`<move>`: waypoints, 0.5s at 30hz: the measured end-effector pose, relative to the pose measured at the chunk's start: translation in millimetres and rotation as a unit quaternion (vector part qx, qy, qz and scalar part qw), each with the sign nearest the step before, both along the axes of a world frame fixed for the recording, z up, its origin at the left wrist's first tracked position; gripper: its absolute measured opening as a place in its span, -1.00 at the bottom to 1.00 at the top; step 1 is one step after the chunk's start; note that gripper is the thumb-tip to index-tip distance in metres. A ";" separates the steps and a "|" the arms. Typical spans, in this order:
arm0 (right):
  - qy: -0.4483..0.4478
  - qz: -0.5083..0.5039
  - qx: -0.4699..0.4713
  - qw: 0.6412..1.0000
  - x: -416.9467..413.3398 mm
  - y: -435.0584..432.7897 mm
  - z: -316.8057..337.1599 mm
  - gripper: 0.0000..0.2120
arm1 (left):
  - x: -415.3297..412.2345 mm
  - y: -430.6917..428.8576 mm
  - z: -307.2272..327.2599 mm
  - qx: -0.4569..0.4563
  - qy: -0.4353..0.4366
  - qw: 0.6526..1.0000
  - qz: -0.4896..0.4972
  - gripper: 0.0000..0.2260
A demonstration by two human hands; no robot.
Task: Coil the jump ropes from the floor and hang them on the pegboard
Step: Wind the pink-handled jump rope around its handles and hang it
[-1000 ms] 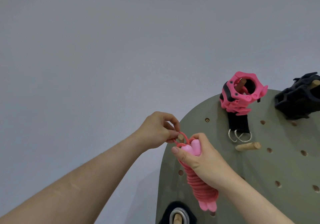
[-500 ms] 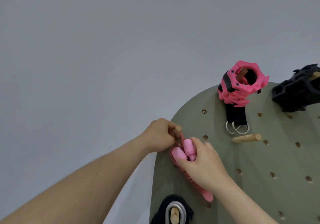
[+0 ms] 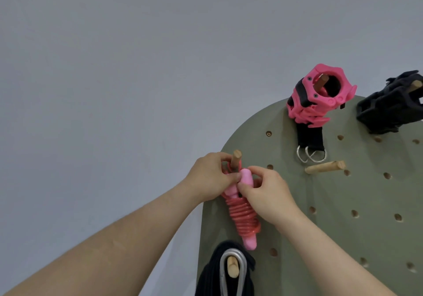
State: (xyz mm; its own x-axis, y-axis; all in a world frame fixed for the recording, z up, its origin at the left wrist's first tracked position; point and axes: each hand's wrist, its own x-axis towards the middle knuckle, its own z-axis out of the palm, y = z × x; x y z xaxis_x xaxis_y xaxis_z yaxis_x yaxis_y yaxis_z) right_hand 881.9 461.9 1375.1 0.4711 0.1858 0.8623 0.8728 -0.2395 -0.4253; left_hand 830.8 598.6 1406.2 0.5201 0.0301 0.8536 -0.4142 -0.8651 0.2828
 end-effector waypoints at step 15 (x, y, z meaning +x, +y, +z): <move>-0.077 -0.179 -0.106 0.975 -17.8 -14.6 -48.1 -0.58 | -3.1 -12.8 -24.8 0.011 0.093 0.994 0.053 -0.55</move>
State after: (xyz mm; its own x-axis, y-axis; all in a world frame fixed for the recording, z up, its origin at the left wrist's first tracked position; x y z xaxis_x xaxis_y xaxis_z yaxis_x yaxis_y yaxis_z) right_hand 864.0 447.2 1327.1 0.4062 0.2147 0.8882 0.7674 -0.6079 -0.2039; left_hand 827.7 585.7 1381.3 0.6632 0.0750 0.7447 -0.2630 -0.9082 0.3256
